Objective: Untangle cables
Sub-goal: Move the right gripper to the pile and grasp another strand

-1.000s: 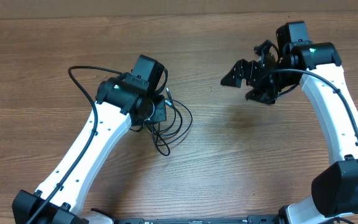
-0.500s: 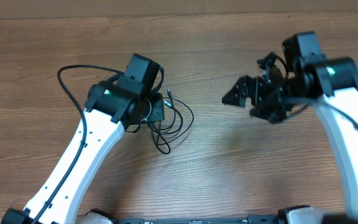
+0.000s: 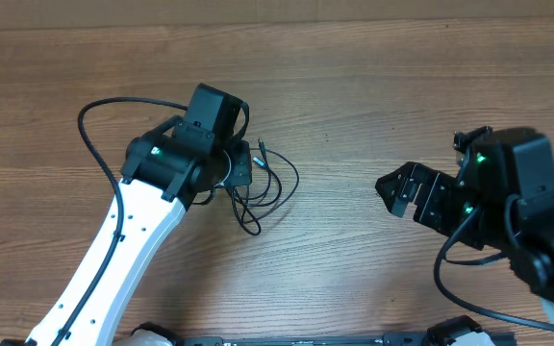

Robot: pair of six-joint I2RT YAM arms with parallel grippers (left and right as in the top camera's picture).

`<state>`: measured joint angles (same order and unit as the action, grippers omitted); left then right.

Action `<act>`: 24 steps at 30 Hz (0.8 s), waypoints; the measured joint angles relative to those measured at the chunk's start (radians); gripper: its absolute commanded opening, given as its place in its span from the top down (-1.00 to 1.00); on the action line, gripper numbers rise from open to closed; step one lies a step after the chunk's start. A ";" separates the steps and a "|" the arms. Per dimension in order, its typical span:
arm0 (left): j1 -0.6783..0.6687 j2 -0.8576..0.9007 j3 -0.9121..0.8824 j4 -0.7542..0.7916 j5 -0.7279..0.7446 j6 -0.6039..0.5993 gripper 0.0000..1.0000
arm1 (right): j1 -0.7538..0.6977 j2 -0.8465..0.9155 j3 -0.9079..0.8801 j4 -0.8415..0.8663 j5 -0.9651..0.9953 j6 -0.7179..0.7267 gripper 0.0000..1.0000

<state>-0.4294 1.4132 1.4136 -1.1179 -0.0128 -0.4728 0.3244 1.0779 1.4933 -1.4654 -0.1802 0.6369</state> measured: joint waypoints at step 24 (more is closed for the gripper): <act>0.000 -0.245 0.003 0.182 0.188 0.199 0.92 | 0.222 0.379 -0.529 0.958 -0.394 0.246 0.49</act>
<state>-0.4294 1.1687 1.4166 -0.9356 0.1757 -0.2737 0.5465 1.4567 0.9638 -0.5079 -0.5743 0.8833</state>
